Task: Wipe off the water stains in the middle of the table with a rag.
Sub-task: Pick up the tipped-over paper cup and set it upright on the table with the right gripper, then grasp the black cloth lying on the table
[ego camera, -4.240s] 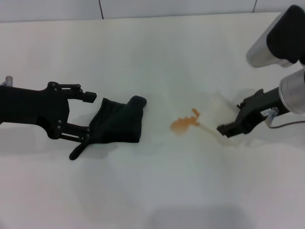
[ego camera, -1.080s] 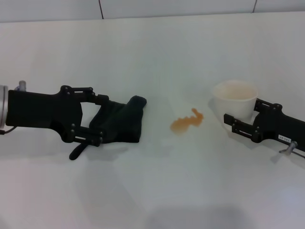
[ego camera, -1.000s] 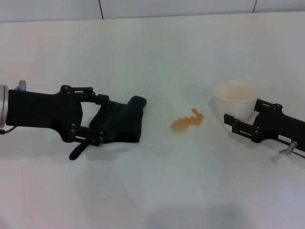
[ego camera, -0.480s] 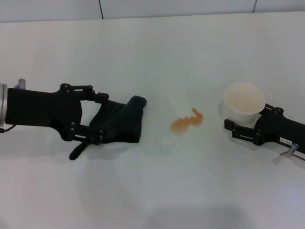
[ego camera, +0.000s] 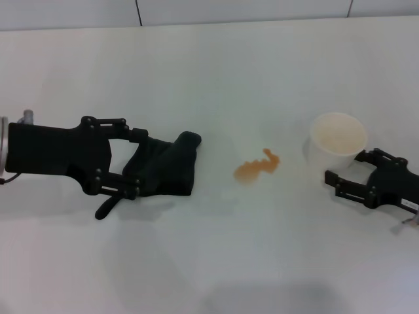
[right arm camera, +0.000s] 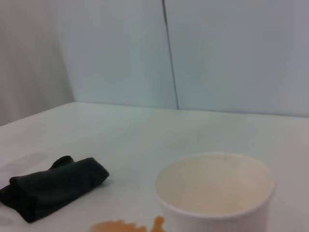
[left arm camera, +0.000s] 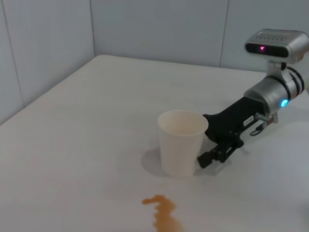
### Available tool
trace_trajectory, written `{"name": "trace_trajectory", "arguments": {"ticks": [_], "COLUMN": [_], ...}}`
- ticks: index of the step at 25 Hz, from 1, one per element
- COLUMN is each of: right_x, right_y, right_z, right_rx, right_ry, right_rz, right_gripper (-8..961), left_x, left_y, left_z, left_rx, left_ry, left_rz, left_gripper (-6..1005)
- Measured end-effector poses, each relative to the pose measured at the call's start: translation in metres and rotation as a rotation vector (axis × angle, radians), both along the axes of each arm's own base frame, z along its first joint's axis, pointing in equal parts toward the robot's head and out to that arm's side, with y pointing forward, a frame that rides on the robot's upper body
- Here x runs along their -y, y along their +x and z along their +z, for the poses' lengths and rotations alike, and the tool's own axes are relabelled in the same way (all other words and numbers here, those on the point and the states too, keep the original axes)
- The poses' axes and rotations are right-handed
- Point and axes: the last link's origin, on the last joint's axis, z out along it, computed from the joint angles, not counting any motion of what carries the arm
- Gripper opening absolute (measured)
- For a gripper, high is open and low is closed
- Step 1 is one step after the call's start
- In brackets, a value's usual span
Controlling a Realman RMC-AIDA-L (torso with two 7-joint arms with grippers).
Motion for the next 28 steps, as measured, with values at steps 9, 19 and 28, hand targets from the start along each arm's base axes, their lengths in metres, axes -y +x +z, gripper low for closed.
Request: {"name": "trace_trajectory", "arguments": {"ticks": [9,19,28], "right_x": [0.024,0.049,0.028], "right_y": [0.001,-0.023,-0.063], "right_z": [0.019,0.044,0.053], "right_rx": [-0.006,-0.157,-0.176], "right_ry": [0.061,0.09,0.005], "right_rz": [0.03,0.198,0.336], "right_gripper": [847,846,846], "left_x": [0.001,0.0,-0.003], "left_y": [-0.001,-0.001,0.001], "left_z": [0.0,0.001,0.001], "left_rx": [-0.001,-0.004,-0.006], "left_ry": [0.003,0.011,0.016], "left_rz": [-0.004,-0.012,-0.02], "left_gripper": [867,867,867]}}
